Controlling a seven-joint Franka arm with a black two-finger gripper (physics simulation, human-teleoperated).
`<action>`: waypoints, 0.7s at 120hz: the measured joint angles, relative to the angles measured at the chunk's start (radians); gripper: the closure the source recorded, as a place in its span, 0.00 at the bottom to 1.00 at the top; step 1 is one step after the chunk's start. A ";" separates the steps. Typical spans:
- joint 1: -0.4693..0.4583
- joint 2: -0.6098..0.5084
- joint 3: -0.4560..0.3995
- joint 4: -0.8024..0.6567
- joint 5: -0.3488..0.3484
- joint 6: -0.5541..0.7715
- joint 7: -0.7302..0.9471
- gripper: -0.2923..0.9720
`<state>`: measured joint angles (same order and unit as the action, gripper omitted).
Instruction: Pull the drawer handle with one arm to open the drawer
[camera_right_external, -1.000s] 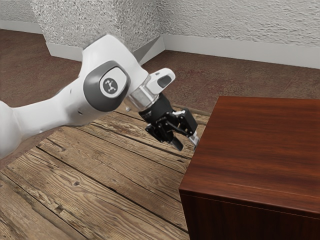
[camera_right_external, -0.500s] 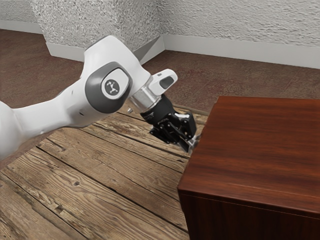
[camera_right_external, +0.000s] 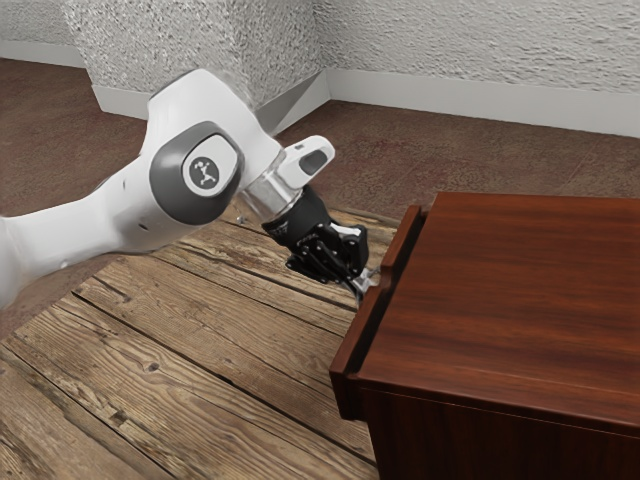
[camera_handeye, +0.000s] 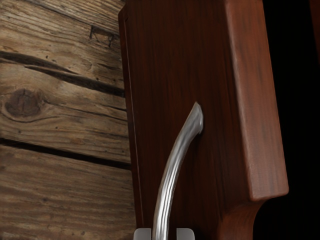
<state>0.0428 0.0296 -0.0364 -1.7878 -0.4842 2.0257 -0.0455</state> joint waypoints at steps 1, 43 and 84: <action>0.001 0.000 0.000 0.000 0.000 0.000 0.000 0.85; 0.005 -0.035 0.041 -0.039 0.003 0.000 -0.006 0.85; 0.017 -0.062 0.070 -0.069 0.005 -0.006 -0.008 0.85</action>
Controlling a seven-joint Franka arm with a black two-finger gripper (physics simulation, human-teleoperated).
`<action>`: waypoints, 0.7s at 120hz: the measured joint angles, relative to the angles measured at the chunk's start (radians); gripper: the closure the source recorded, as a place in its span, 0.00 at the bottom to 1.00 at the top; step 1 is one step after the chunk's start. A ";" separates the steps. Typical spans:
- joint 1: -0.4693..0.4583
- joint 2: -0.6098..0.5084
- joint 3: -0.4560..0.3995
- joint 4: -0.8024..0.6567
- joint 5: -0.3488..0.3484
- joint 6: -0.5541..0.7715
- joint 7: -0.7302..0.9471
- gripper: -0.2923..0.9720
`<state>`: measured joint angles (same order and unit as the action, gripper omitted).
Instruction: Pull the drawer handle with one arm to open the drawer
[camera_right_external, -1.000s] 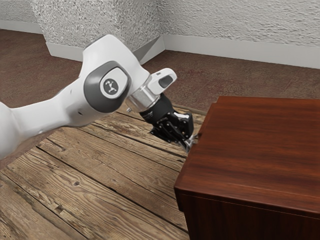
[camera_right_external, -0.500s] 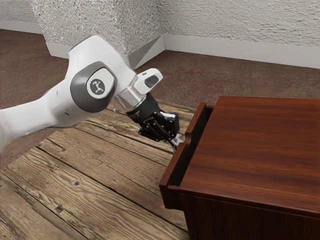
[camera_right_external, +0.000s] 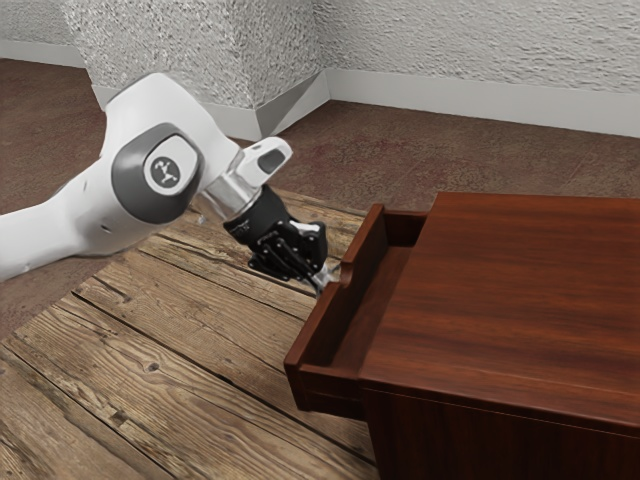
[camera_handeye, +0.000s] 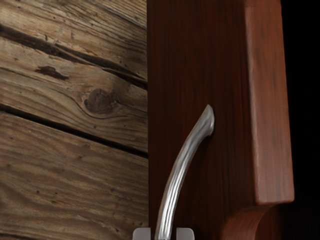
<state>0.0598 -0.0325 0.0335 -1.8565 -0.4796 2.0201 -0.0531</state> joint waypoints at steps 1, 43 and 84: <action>0.000 -0.001 0.001 -0.001 0.000 0.000 0.000 0.85; -0.016 -0.028 0.045 -0.023 0.003 -0.012 0.001 0.85; -0.025 -0.039 0.081 -0.036 0.011 -0.017 -0.001 0.85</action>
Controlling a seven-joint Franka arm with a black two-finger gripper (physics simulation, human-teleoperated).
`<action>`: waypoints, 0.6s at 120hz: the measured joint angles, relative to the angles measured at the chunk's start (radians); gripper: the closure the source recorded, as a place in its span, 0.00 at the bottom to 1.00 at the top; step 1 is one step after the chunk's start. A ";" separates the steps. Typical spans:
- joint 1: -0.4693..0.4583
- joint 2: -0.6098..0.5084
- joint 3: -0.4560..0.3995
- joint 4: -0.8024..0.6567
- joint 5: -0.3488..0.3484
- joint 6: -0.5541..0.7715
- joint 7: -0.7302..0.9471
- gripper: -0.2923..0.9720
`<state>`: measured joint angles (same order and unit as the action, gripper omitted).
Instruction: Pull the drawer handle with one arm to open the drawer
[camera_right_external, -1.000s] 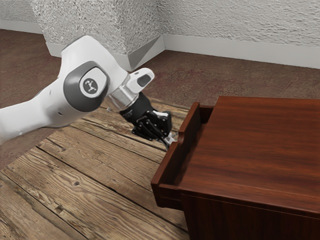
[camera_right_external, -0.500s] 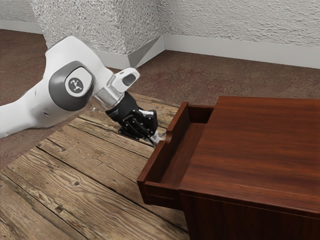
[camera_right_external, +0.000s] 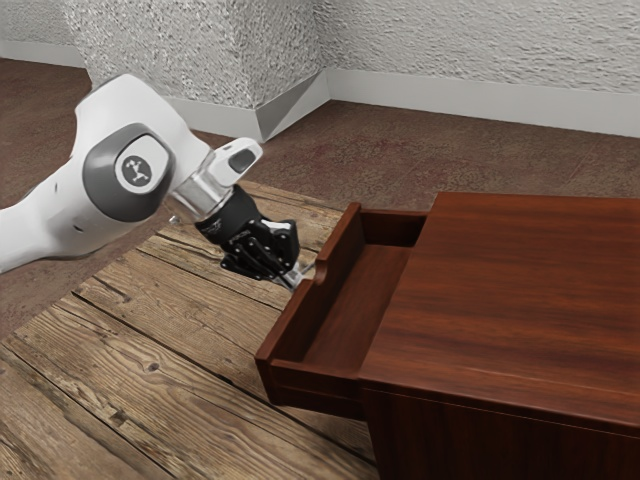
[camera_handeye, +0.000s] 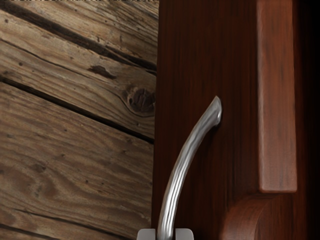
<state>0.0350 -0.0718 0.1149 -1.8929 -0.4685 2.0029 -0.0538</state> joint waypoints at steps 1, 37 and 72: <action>-0.001 0.000 0.001 0.000 0.001 0.000 0.000 0.85; 0.001 0.000 0.037 0.001 0.011 -0.012 0.000 0.85; -0.002 -0.004 0.062 -0.001 0.015 -0.019 0.000 0.85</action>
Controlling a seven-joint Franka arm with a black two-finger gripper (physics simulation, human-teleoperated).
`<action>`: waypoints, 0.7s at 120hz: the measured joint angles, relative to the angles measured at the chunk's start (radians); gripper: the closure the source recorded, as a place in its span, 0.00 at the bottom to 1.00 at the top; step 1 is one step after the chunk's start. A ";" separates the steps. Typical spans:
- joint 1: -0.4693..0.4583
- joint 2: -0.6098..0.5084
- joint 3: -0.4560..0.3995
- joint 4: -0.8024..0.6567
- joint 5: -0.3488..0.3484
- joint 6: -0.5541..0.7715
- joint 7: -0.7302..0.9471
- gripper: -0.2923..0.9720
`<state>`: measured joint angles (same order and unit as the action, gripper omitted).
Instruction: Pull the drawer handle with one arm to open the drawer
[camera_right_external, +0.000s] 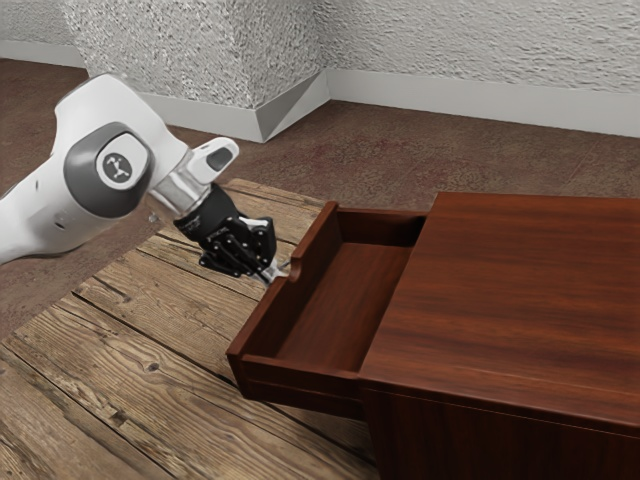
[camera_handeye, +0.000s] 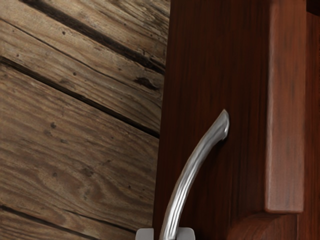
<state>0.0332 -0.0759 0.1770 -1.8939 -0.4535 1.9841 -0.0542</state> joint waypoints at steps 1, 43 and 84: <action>0.000 0.000 0.001 0.000 0.000 0.000 0.000 0.85; 0.011 -0.011 0.027 -0.012 0.005 -0.009 0.001 0.85; 0.003 -0.013 0.044 -0.014 0.009 -0.012 0.001 0.85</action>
<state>0.0365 -0.0886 0.2213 -1.9082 -0.4442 1.9722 -0.0527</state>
